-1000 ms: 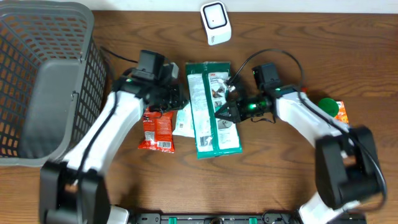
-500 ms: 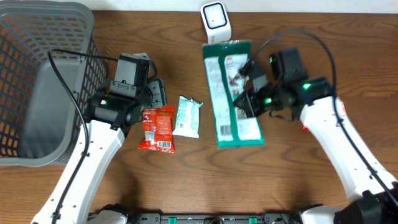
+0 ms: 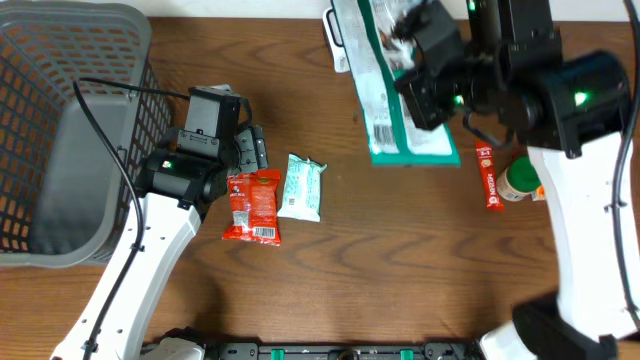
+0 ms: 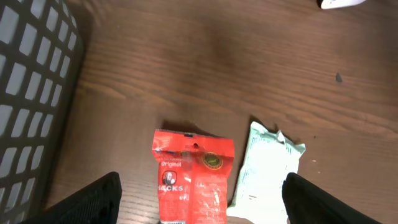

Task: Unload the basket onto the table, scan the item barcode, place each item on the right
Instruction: 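Raise the gloves pack up to the scanner window with the right gripper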

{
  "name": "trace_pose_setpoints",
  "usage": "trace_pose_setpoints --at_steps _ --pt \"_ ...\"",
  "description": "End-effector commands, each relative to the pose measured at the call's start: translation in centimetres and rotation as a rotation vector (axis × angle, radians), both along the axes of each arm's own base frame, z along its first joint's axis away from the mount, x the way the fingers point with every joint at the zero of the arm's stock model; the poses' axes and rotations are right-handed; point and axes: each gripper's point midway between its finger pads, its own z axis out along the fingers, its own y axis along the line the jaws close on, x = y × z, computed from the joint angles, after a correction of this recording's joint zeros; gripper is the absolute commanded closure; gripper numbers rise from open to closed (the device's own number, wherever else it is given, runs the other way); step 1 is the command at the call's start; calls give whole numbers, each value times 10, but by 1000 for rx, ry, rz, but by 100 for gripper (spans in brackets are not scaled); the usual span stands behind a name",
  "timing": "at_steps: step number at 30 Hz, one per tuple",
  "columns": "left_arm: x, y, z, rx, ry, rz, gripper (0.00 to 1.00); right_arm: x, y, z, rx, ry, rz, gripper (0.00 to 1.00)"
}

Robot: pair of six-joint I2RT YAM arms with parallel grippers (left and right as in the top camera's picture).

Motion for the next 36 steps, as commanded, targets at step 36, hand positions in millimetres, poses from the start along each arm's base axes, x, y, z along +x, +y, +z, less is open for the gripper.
trace_pose_setpoints --at_steps 36 --pt "0 4 2 15 -8 7 17 286 115 -149 -928 -822 30 99"
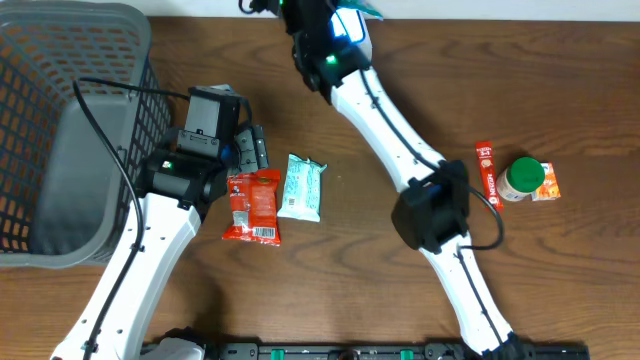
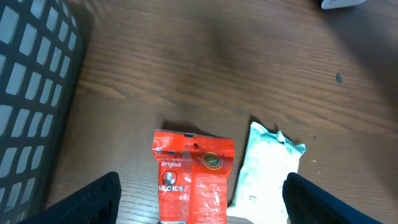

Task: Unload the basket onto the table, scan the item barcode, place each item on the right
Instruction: 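Raise the gloves pack up to the scanner window with the right gripper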

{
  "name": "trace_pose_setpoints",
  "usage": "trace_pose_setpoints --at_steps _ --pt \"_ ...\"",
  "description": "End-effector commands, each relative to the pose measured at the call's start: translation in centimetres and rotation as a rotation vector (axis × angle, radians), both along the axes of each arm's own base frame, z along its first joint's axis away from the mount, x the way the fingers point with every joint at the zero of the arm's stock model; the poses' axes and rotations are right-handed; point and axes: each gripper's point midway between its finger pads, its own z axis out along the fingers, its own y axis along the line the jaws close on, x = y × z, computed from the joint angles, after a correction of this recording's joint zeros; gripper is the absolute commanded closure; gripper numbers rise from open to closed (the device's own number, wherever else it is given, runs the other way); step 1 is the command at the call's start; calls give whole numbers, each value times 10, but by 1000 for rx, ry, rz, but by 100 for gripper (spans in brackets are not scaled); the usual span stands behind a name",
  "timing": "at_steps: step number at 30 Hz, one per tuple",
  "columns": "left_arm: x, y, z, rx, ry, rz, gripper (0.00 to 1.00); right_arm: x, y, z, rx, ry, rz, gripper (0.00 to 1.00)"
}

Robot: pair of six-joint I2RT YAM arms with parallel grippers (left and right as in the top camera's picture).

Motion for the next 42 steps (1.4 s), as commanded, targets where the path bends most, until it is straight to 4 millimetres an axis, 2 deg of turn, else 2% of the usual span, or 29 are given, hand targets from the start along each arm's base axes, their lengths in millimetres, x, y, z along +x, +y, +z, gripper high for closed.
trace_pose_setpoints --at_steps 1,5,10,16,19,24,29,33,36,39,42 --pt "0 4 2 15 -8 7 17 10 -4 -16 -94 -12 -5 99" --pt "0 4 2 15 -8 7 17 14 0 -46 -107 37 33 99" --pt "0 4 2 15 -8 7 16 17 -6 -66 -126 77 36 99" --pt "0 4 2 15 -8 7 17 7 -10 -102 -149 225 96 99" --pt "0 4 2 15 -8 7 17 3 -6 -111 -125 268 140 99" --pt "0 4 2 15 -8 7 17 1 -3 -113 -107 279 152 99" --pt "0 4 2 15 -8 7 16 -8 2 -130 -107 355 208 99" --pt "0 4 2 15 -8 7 17 -8 0 -133 -84 363 194 99" --pt "0 4 2 15 -8 7 17 -3 -1 -127 -59 337 181 99" --pt "0 4 2 15 -8 7 16 9 -8 -113 50 274 110 99" --pt "0 4 2 15 -8 7 17 15 -12 -107 120 251 82 99"
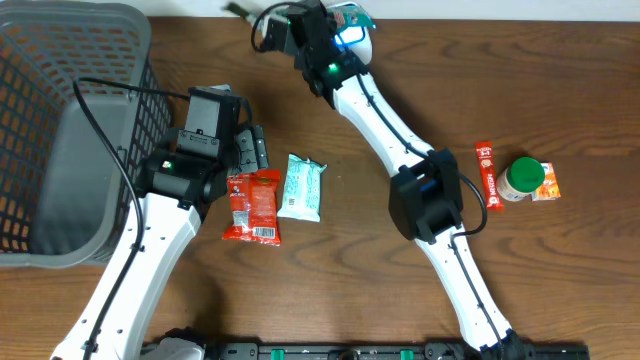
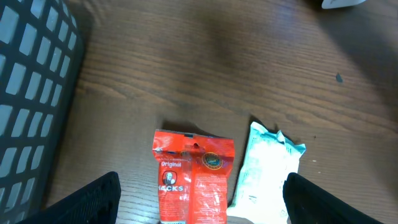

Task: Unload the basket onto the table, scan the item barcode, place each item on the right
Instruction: 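Raise the gloves pack up to the scanner window with the right gripper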

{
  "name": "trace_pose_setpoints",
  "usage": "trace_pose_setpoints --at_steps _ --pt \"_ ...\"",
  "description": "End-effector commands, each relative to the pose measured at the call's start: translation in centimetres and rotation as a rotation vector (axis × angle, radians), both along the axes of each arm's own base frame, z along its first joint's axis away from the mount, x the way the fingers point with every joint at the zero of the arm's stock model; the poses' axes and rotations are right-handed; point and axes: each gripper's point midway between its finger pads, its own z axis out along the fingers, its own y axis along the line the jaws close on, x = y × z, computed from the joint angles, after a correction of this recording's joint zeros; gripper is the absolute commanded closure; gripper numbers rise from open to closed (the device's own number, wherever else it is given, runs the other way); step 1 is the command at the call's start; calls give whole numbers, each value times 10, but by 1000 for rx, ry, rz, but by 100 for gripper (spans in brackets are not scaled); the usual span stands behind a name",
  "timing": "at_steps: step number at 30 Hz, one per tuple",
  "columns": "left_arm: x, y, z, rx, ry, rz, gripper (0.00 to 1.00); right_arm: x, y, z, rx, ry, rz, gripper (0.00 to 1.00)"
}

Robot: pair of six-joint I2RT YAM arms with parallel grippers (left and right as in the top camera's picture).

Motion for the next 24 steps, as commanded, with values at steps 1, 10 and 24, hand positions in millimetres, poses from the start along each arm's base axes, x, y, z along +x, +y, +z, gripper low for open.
trace_pose_setpoints --at_steps 1,10,24 --pt "0 4 2 15 -8 7 17 9 -17 -4 107 16 -80 99" --pt "0 4 2 15 -8 7 17 6 -11 -10 170 60 -67 99" --pt "0 4 2 15 -8 7 17 7 -25 53 473 38 -187 99"
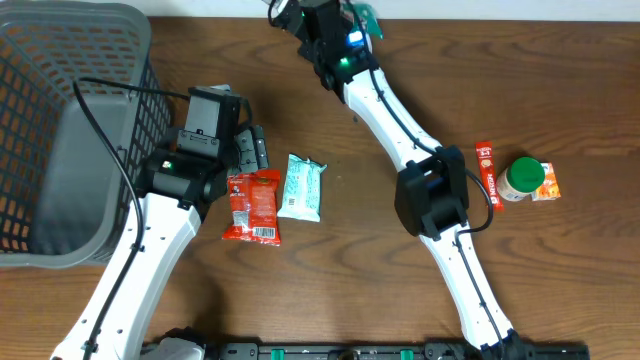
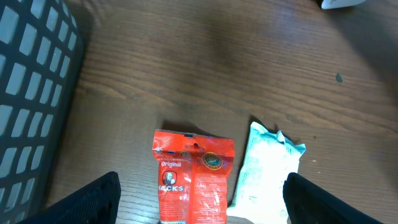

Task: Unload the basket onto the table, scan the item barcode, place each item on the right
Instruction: 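Raise the gloves pack up to the scanner window with the right gripper, then carry the gloves pack right and lower it onto the table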

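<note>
A red snack packet point(image 2: 193, 183) lies flat on the wooden table, with a pale green packet point(image 2: 267, 171) touching its right side. My left gripper point(image 2: 202, 205) hangs open above them, its black fingertips point(image 2: 93, 199) far apart on either side. In the overhead view the red packet point(image 1: 252, 205) and pale packet point(image 1: 303, 187) lie just right of the left arm. My right gripper point(image 1: 312, 14) is stretched to the table's far edge. Only a teal corner of the green pouch point(image 1: 366, 13) shows beside it, and the fingers are mostly cut off.
A grey mesh basket point(image 1: 60, 130) fills the left side. At the right lie a red stick packet point(image 1: 487, 175), a green-lidded jar point(image 1: 522, 178) and a small orange box point(image 1: 549, 183). The right arm's long links point(image 1: 390, 110) cross the middle of the table.
The end of my right arm has shifted a little to the right at the table's far edge, the teal corner with it. The left arm and both packets are unchanged.
First my right gripper held a large green and white pouch high over the back right of the table. Then the arm was stretched to the far middle edge with only a teal corner showing, and it has stayed there. The left gripper stayed open over the packets.
</note>
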{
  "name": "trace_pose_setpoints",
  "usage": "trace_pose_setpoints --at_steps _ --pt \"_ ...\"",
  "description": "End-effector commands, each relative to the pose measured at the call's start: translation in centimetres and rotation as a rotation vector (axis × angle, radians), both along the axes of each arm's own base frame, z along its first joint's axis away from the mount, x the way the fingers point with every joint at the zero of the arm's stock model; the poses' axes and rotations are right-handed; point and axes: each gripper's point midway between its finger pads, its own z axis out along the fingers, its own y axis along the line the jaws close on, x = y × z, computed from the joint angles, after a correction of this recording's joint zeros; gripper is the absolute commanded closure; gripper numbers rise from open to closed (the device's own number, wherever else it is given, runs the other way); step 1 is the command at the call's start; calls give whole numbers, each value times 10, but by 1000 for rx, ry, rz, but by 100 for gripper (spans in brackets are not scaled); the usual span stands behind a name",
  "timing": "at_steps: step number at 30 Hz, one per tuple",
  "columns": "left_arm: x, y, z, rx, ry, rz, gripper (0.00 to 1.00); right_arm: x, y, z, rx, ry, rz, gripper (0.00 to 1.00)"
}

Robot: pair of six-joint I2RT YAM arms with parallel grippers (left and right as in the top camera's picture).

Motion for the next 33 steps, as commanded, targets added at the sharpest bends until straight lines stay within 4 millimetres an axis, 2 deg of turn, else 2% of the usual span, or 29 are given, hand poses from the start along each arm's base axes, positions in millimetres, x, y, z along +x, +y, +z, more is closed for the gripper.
trace_pose_setpoints --at_steps 1,4,8,10,13,15,17,18,22,29,30,33 --pt "0 4 2 15 -8 7 16 -4 -11 70 200 -30 -36 99" --pt "0 4 2 15 -8 7 16 -16 -23 114 314 -20 -60 99" --pt "0 4 2 15 -8 7 16 -40 -57 180 468 -13 -150 99" --pt "0 4 2 15 -8 7 16 -58 -74 206 535 23 -170 99" --pt "0 4 2 15 -8 7 16 -94 -94 223 593 149 -146 99" --pt "0 4 2 15 -8 7 16 -119 -107 223 606 254 -126 99" --pt "0 4 2 15 -8 7 16 -142 -125 216 617 367 -134 99" --pt "0 4 2 15 -8 7 16 -158 -147 201 615 467 -186 99" --pt "0 4 2 15 -8 7 16 -181 -202 158 586 658 -364 99" --pt "0 4 2 15 -8 7 16 -196 -248 83 654 909 -502 99" --pt "0 4 2 15 -8 7 16 -201 -262 59 643 957 -531 99" --pt "0 4 2 15 -8 7 16 -202 -278 20 628 993 -543 99"
